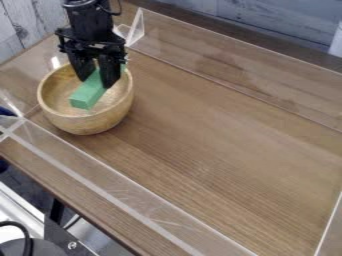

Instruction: Remove the green block from inside the brown bowl and put it on the table

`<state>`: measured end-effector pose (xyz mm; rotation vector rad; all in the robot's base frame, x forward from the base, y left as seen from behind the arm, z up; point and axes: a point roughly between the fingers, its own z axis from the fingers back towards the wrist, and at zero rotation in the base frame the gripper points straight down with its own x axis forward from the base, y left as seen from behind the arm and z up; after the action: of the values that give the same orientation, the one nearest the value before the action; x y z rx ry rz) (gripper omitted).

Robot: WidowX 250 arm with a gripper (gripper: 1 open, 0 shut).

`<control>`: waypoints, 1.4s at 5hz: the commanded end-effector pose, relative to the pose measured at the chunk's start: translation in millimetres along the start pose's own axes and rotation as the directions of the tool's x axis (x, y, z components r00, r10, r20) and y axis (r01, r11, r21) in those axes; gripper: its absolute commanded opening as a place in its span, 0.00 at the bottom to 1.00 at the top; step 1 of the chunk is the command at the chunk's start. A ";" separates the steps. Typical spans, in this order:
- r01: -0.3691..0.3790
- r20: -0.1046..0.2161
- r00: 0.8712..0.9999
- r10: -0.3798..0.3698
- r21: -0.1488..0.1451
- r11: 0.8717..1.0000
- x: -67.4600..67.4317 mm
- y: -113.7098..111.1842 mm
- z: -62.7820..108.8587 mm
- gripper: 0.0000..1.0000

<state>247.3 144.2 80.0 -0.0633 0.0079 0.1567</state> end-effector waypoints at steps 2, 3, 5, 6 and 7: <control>0.078 0.099 0.992 -0.078 0.008 0.997 11.6 -38.0 36.5 0.00; 0.142 0.095 0.985 -0.141 -0.005 0.990 10.5 -77.9 32.3 0.00; 0.246 0.076 0.967 -0.245 -0.005 0.969 5.7 -159.1 4.4 0.00; 0.275 0.062 0.960 -0.274 -0.002 0.961 0.4 -186.8 -11.4 0.00; 0.288 0.034 0.957 -0.288 0.002 0.958 -4.5 -189.0 -27.4 0.00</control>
<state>265.9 -44.0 54.5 -0.0651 0.0055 -0.1319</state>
